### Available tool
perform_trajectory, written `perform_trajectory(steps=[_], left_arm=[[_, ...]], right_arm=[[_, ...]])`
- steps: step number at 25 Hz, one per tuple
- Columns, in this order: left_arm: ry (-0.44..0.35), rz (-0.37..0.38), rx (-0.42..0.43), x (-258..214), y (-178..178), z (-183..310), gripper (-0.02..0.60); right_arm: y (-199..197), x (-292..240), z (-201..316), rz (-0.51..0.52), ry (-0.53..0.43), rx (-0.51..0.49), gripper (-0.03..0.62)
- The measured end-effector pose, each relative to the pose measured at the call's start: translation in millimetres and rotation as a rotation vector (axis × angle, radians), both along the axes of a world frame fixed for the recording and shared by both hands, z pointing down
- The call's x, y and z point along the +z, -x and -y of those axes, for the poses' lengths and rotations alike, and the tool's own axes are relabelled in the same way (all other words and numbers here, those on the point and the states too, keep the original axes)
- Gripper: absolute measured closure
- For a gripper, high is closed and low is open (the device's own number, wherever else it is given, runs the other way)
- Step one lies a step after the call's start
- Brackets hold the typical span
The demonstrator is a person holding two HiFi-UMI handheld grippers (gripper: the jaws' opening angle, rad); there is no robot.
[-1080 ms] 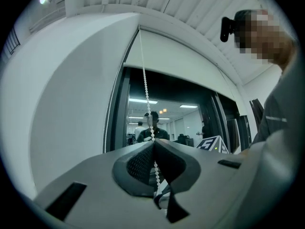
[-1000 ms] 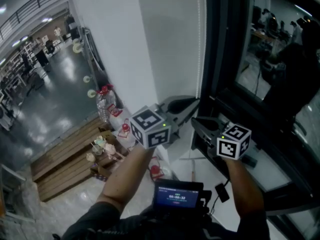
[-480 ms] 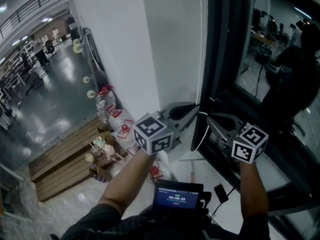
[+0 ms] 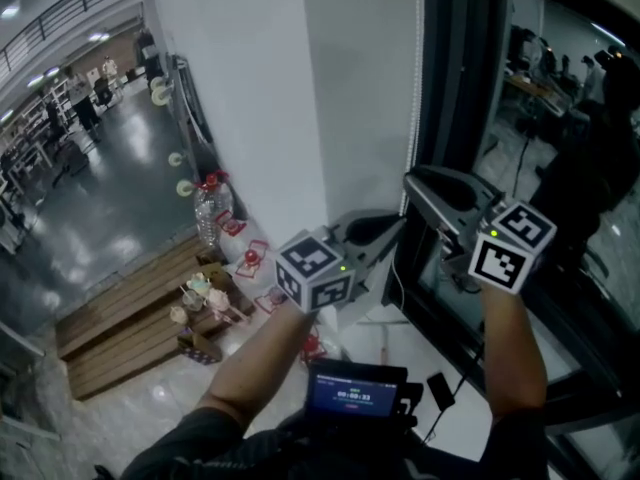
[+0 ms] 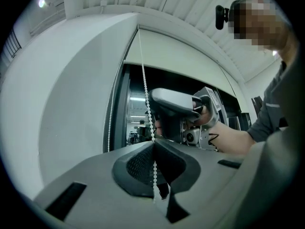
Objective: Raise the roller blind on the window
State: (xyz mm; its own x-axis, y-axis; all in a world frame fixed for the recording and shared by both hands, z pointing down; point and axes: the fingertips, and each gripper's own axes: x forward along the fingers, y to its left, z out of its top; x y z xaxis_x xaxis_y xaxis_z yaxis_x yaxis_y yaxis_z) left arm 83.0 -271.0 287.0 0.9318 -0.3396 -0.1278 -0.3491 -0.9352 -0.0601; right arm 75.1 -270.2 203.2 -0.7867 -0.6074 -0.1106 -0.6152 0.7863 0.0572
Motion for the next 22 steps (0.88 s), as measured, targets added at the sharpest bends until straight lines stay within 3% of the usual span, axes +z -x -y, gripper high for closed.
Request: perform_trajectory(steps=[4,6,14,22], left_arm=[[-0.004,0.009,0.007,3.7,1.0,-1.2,0.578],[-0.011,0.013,0.005,4.4,0.6,-2.2,0.578],[0.000,-0.001,0.013,5.8,-3.3,-4.9,0.578],[0.063,0.083,-0.008,51.0,-9.2,-1.7,0.578]], right_arm=[[7.6,4.2,5.4,0.006,0.005,-0.005,0.513],[9.4,7.0,4.5,0.010,0.010,-0.021,0.578],[2.3,9.1,1.6,0.102,0.025,-0.039,0.591],[4.1,53.3,6.5,0.040,0.092,-0.006,0.591]])
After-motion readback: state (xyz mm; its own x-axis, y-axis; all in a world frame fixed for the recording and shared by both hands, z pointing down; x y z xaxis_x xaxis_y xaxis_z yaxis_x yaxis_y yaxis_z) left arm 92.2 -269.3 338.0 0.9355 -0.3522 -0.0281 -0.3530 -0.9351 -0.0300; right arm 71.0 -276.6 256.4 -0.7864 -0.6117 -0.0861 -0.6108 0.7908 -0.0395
